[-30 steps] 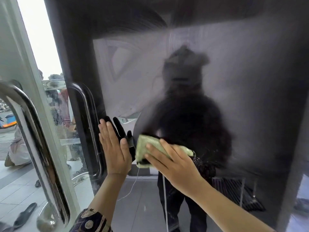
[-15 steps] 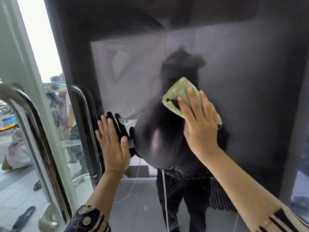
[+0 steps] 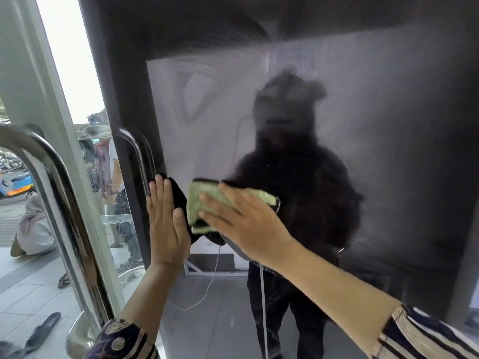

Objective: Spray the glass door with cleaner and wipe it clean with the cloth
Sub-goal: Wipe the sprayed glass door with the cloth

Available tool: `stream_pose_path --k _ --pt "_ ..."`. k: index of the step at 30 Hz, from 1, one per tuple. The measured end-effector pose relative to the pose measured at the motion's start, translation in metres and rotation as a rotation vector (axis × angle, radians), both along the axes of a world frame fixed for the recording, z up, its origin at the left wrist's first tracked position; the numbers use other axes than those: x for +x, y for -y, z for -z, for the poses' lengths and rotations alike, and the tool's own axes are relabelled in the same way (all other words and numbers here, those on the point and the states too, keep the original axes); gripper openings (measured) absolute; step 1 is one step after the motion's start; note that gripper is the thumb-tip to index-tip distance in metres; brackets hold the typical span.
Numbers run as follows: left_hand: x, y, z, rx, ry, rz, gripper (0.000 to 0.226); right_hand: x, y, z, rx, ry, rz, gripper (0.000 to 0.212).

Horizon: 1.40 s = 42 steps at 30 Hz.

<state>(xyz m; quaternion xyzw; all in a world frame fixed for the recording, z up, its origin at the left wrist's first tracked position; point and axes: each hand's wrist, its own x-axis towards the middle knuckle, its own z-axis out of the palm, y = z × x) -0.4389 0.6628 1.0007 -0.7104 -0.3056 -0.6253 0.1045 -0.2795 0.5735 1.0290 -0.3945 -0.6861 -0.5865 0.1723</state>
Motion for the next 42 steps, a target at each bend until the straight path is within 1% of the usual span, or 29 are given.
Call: stream_pose_path --k 2,4,6,8,9,11,13,15,19,22,27,31,36,39,42 --pt "-0.002 -0.001 0.001 0.008 -0.009 -0.001 0.055 0.010 0.008 0.025 -0.091 0.099 0.030 0.043" --pt "-0.002 -0.001 0.001 0.004 -0.017 -0.001 0.054 0.025 0.020 0.042 -0.151 0.156 0.039 0.044" --pt "-0.001 0.001 0.000 -0.002 -0.008 0.001 0.055 0.040 0.030 0.046 -0.152 0.165 0.051 0.045" --pt "0.000 0.004 -0.001 -0.013 0.005 0.016 0.056 0.049 0.036 0.039 -0.098 0.134 0.067 0.045" --pt "-0.001 0.004 -0.001 -0.015 0.007 0.020 0.056 0.051 0.037 0.030 -0.043 0.073 0.057 0.043" --pt "-0.003 0.004 -0.002 -0.015 0.002 0.018 0.057 0.051 0.035 0.006 0.109 -0.135 0.000 0.038" --pt "-0.004 0.005 -0.002 -0.016 -0.001 0.015 0.058 0.042 0.027 -0.024 0.239 -0.335 -0.048 0.043" --pt "-0.003 0.006 -0.002 -0.017 0.010 0.013 0.059 0.024 0.016 -0.046 0.296 -0.413 -0.050 0.042" --pt "-0.006 0.005 -0.003 0.016 0.056 0.044 0.057 -0.014 -0.006 -0.059 0.234 -0.380 -0.039 0.043" --pt "-0.010 0.006 -0.003 0.060 0.112 0.123 0.051 -0.031 -0.013 -0.053 0.145 -0.263 0.013 0.044" --pt "-0.016 0.011 -0.005 0.080 0.180 0.123 0.051 -0.032 -0.010 0.001 -0.093 0.022 0.117 0.047" --pt "-0.015 0.015 -0.002 0.060 0.164 0.096 0.054 0.000 0.007 0.042 -0.161 0.136 0.086 0.044" --pt "-0.003 0.023 0.012 -0.016 0.074 0.059 0.062 0.056 0.036 0.066 -0.117 0.132 0.036 0.038" --pt "0.007 0.026 0.018 -0.052 0.040 0.028 0.060 0.091 0.053 0.067 0.012 0.021 0.001 0.035" --pt "0.019 0.030 0.021 -0.070 0.003 -0.012 0.065 0.117 0.064 0.058 0.162 -0.123 0.012 0.034"
